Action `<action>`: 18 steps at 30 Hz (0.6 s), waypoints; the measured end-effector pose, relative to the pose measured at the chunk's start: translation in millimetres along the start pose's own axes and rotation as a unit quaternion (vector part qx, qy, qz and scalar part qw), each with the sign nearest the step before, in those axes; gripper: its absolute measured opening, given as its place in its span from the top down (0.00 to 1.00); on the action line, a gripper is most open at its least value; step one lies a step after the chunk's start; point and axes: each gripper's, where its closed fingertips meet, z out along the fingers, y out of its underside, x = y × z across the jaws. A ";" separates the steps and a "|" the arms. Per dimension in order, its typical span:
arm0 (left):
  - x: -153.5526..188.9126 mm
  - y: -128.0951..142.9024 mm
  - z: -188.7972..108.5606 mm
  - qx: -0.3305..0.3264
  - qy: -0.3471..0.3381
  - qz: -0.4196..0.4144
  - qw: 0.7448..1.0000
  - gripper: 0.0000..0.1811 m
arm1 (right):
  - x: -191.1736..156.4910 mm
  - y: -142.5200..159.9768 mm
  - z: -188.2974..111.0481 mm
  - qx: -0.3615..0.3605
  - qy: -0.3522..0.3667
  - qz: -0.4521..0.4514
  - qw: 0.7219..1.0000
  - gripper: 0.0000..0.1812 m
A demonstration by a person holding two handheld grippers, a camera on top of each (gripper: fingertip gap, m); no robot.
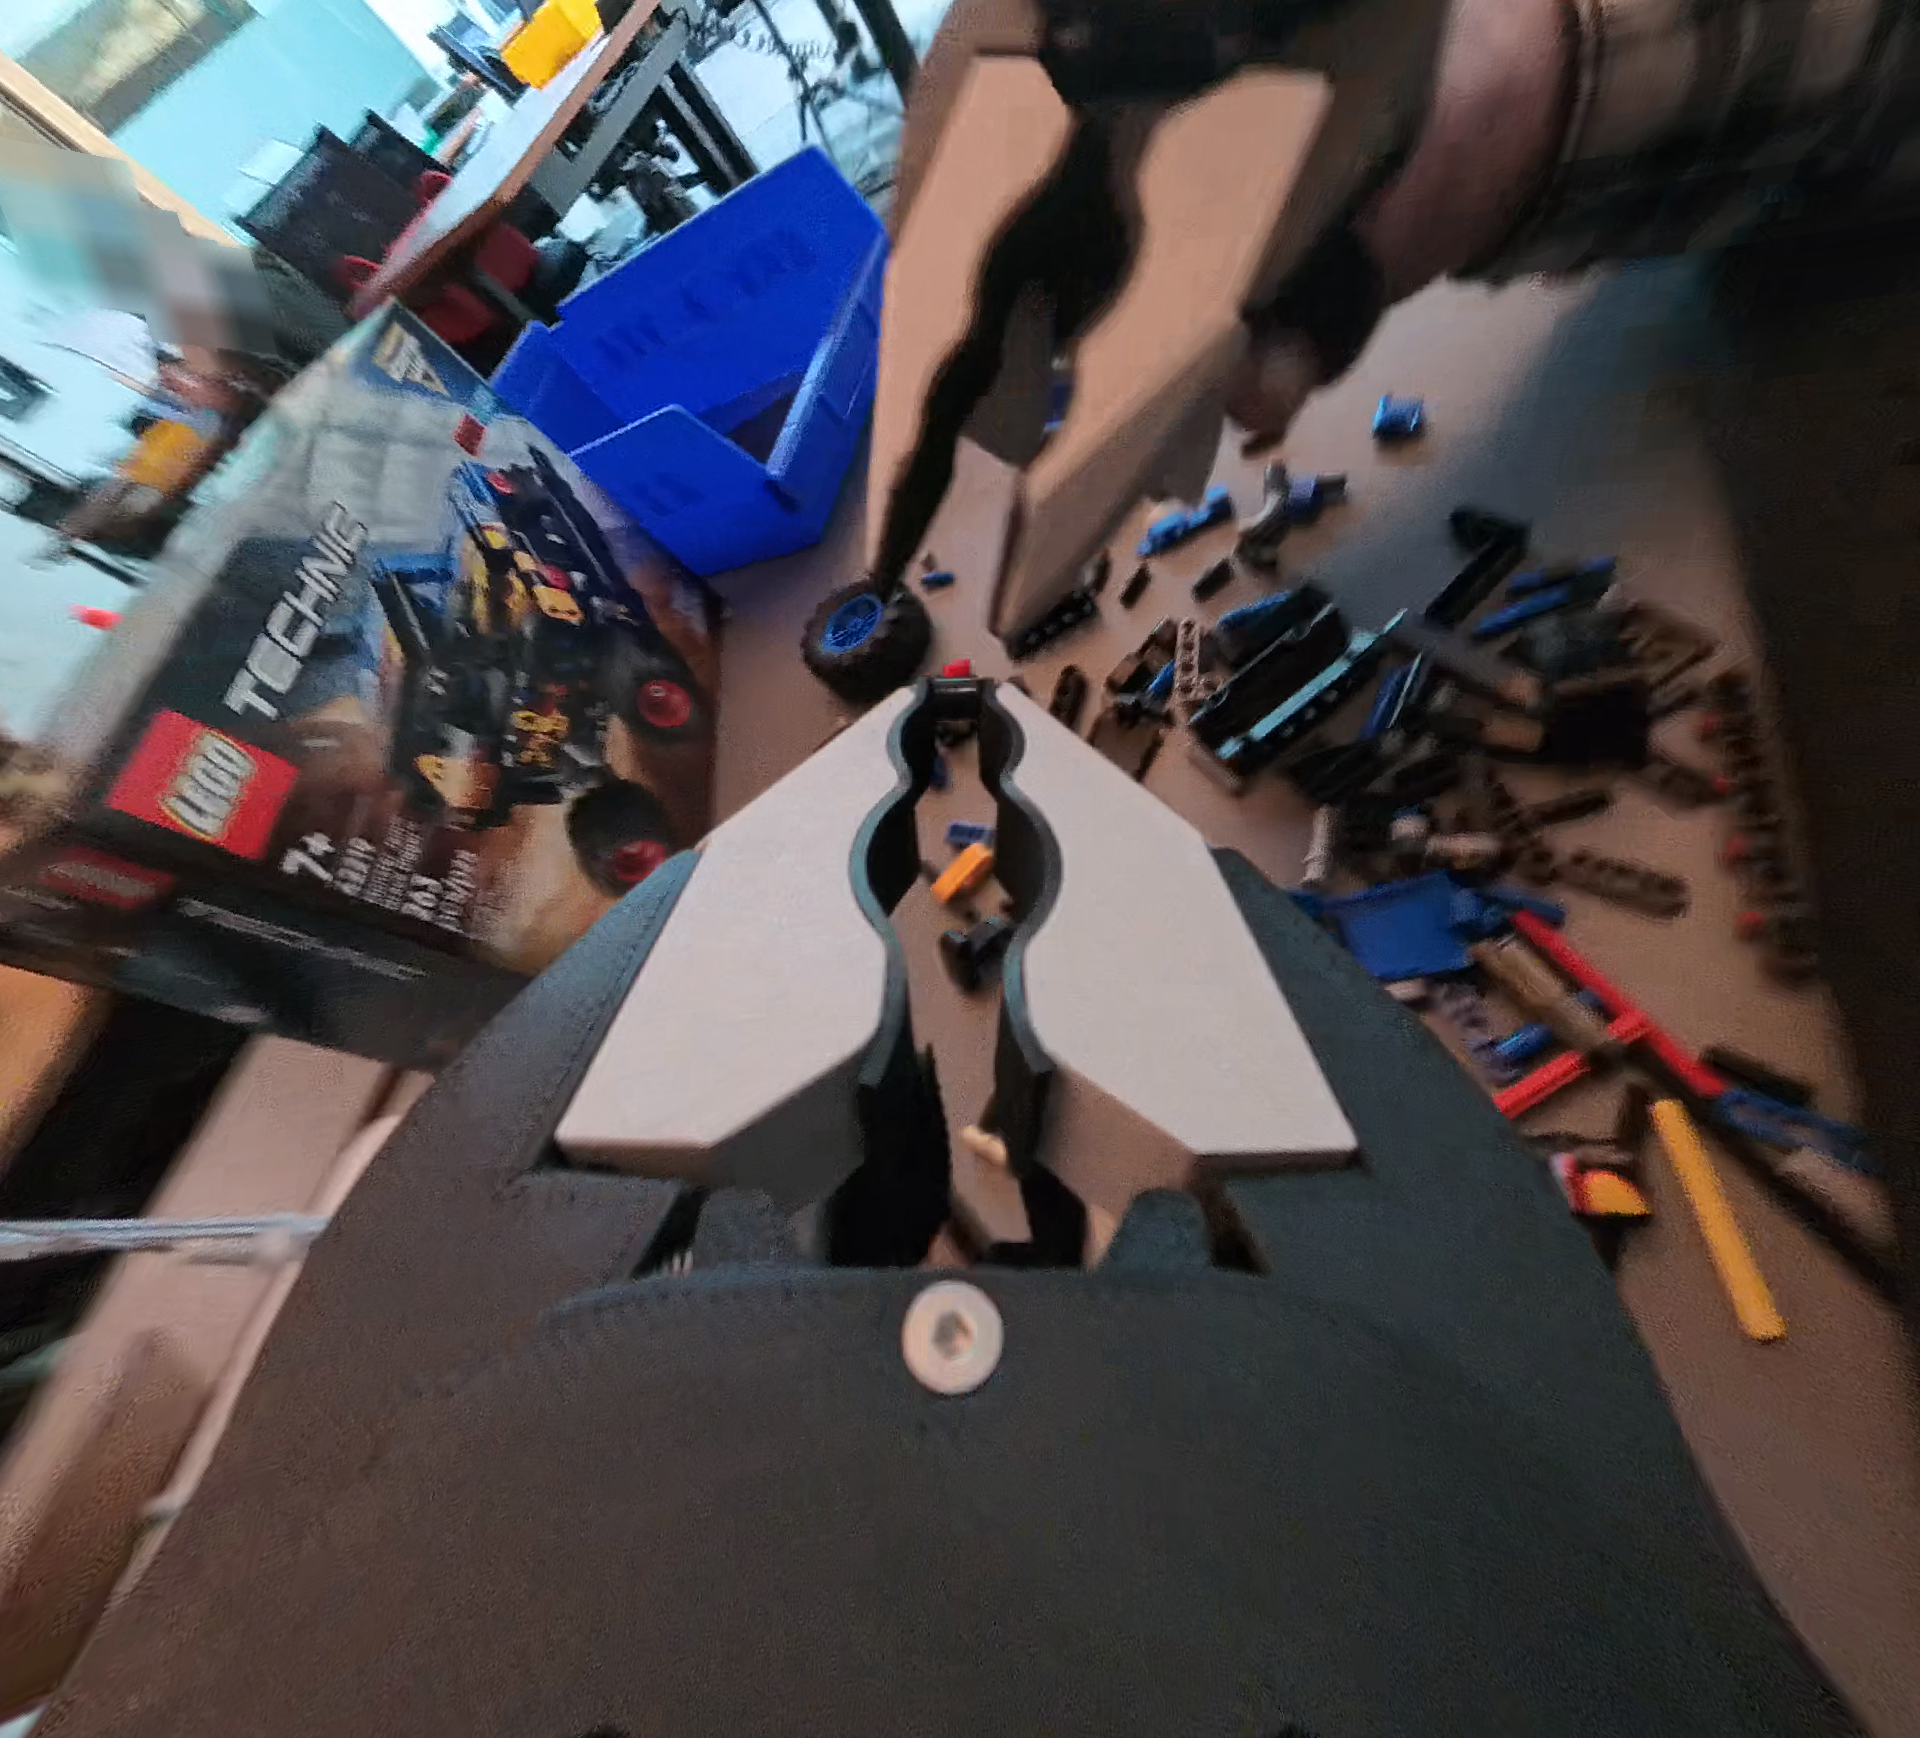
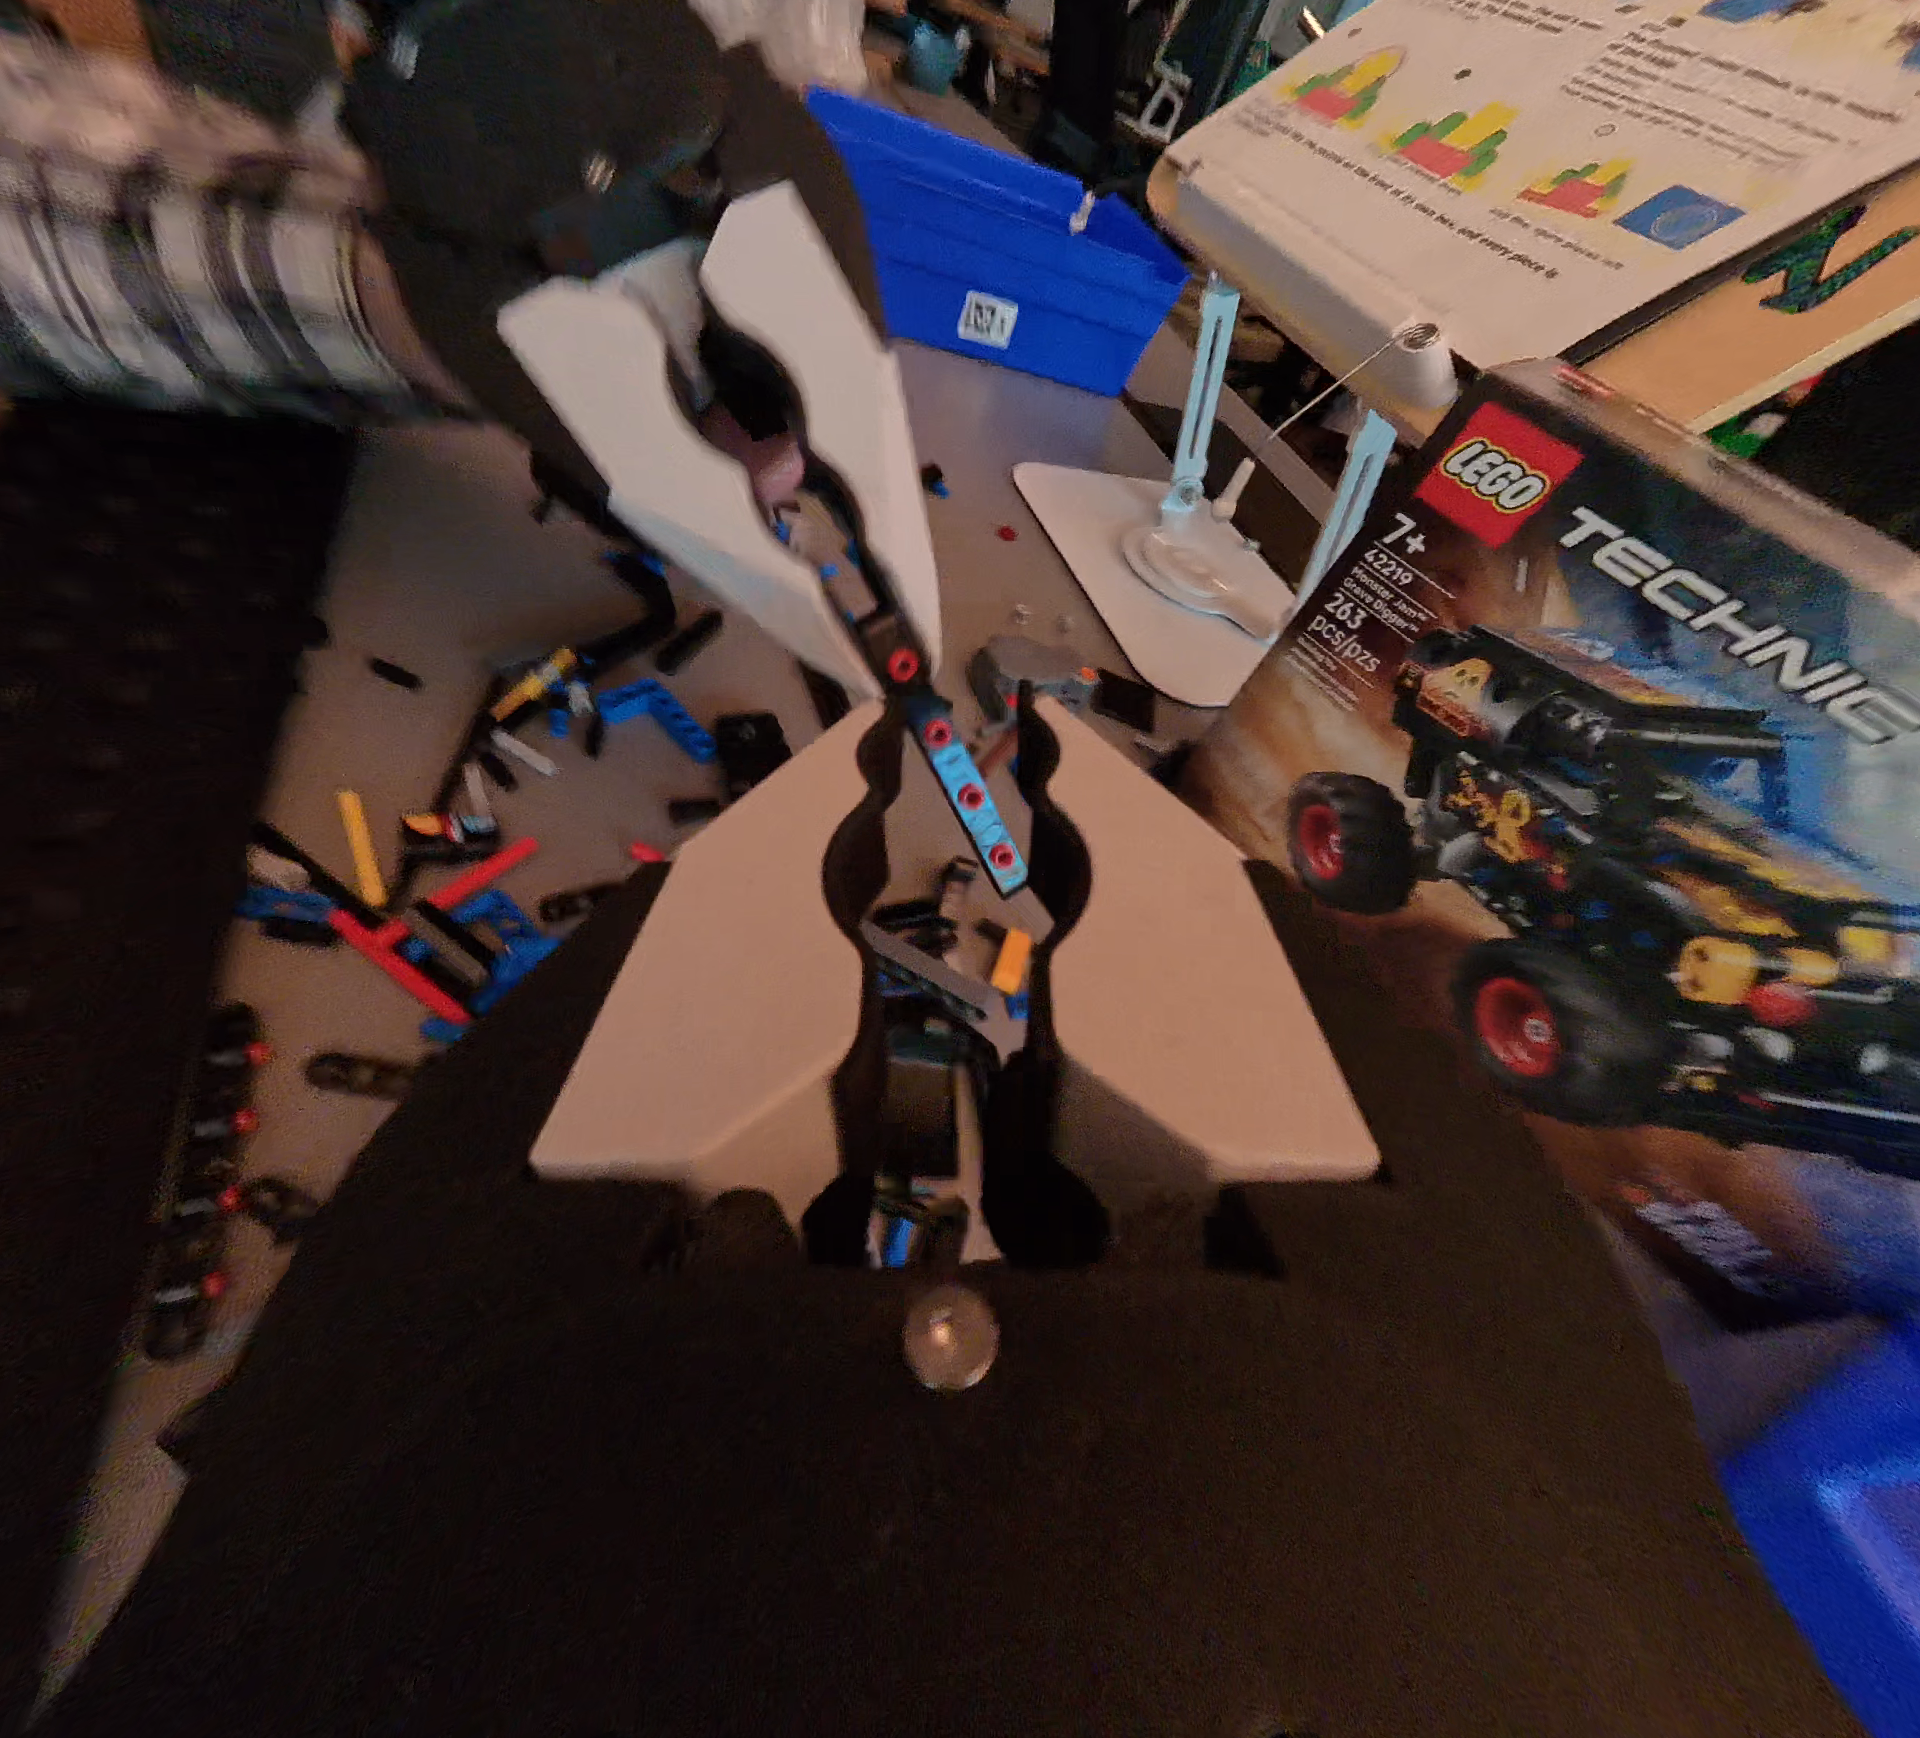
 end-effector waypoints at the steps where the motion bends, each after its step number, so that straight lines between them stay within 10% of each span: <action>1: -2.0 -2.4 -1.1 0.015 0.011 -0.039 0.999 0.97 | -3.1 3.7 1.8 -0.017 0.004 -0.031 0.999 0.88; 9: -4.8 -11.3 0.9 0.085 0.094 -0.259 0.958 0.97 | 0.8 8.1 7.7 -0.056 0.068 -0.133 0.987 0.95; 18: -10.4 -16.5 -4.8 0.113 0.091 -0.243 0.959 0.94 | 2.4 2.0 3.8 0.038 -0.073 0.189 0.979 0.96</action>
